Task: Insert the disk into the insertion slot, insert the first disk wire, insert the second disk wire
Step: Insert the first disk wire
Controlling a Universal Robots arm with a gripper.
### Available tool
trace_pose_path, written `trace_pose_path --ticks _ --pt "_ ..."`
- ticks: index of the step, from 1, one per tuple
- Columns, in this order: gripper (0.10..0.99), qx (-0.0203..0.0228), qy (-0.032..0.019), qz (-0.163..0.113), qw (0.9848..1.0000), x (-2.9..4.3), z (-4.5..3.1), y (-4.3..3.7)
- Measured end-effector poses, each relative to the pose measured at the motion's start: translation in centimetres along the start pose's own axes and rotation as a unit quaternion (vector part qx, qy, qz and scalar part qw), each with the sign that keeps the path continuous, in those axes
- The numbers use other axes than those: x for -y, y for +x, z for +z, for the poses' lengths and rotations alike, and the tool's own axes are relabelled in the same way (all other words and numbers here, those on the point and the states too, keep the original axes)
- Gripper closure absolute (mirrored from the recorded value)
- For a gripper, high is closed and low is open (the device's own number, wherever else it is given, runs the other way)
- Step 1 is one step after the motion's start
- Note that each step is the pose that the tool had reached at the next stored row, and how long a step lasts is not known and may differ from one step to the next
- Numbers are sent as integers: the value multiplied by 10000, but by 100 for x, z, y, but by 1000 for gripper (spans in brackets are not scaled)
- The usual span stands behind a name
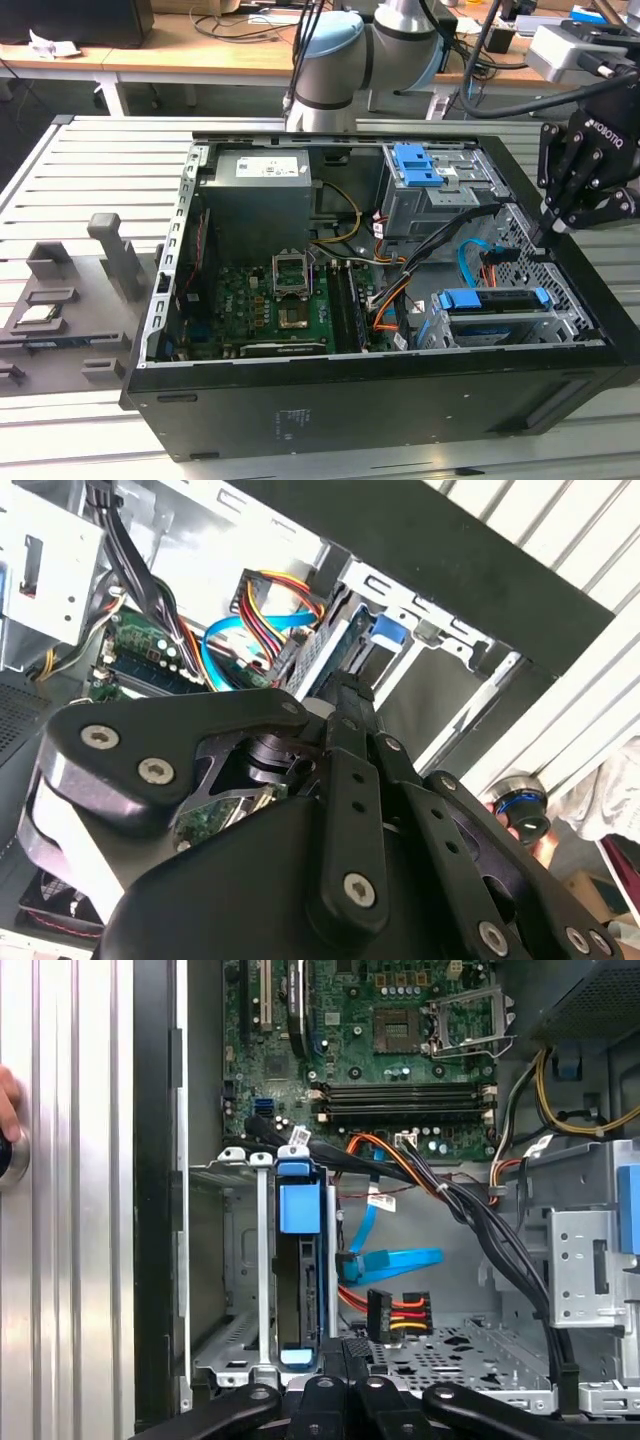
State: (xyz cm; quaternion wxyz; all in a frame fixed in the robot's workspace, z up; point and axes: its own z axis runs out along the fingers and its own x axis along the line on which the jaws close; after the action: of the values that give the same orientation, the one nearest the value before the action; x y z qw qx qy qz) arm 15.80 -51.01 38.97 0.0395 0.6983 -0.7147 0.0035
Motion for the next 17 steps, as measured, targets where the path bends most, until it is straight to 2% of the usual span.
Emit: trace_pose_path --ticks 5,7,11,15,17 --pt "980 -46 1 3 10000 19 21 -103" --pt "980 -60 1 3 10000 23 81 -139" --pt "980 -62 1 3 10000 -10 149 -143" --pt "980 -61 1 3 10000 -85 190 -150" --pt "980 -60 1 3 10000 -92 200 -153"
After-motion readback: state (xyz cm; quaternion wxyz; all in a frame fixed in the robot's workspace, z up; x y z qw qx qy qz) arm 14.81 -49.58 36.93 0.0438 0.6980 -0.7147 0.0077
